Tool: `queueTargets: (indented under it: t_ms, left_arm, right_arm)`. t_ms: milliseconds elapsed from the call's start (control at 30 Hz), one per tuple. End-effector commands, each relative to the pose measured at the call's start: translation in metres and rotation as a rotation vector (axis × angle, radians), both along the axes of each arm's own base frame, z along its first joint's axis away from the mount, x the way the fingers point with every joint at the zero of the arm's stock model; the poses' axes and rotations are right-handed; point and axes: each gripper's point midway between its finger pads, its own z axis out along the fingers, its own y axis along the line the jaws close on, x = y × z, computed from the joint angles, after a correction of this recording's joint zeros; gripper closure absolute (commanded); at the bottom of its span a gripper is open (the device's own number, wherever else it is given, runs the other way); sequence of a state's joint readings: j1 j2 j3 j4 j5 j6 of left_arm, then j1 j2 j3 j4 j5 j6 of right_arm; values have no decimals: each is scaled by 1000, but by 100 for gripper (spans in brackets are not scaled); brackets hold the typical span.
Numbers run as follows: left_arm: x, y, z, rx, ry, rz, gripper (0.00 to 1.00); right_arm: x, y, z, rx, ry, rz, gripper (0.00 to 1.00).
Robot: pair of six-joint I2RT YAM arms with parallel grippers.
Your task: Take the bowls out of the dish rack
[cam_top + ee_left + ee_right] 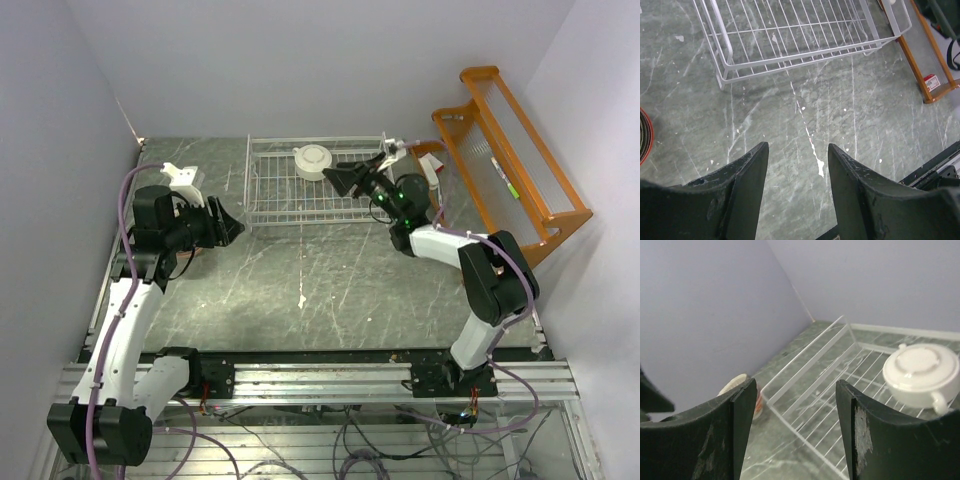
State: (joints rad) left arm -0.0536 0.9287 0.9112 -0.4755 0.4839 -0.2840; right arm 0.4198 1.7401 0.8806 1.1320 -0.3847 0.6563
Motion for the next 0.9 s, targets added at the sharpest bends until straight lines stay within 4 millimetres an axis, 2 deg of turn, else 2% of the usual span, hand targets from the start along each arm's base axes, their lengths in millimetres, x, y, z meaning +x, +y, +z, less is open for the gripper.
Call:
queueTargets:
  t_ms: [0, 67, 167, 333, 433, 567, 867]
  left_arm:
    - [0, -2, 7, -6, -33, -25, 39]
    - [0, -3, 5, -8, -24, -34, 39]
    - [0, -4, 3, -10, -16, -41, 39]
    - [-1, 0, 7, 0, -37, -19, 40]
    - [-1, 0, 7, 1, -40, -21, 40]
    - [0, -2, 3, -4, -20, -34, 39]
    - [1, -3, 0, -11, -11, -39, 40]
  right_arm:
    - [34, 7, -19, -181, 17, -33, 36]
    - [49, 11, -20, -232, 18, -42, 36]
    - [71, 16, -36, -343, 71, -50, 36]
    - [104, 19, -74, -536, 175, -50, 36]
    - [116, 17, -96, -614, 216, -62, 36]
    - [125, 10, -114, -714, 241, -81, 35]
    - [138, 9, -136, -830, 231, -79, 41]
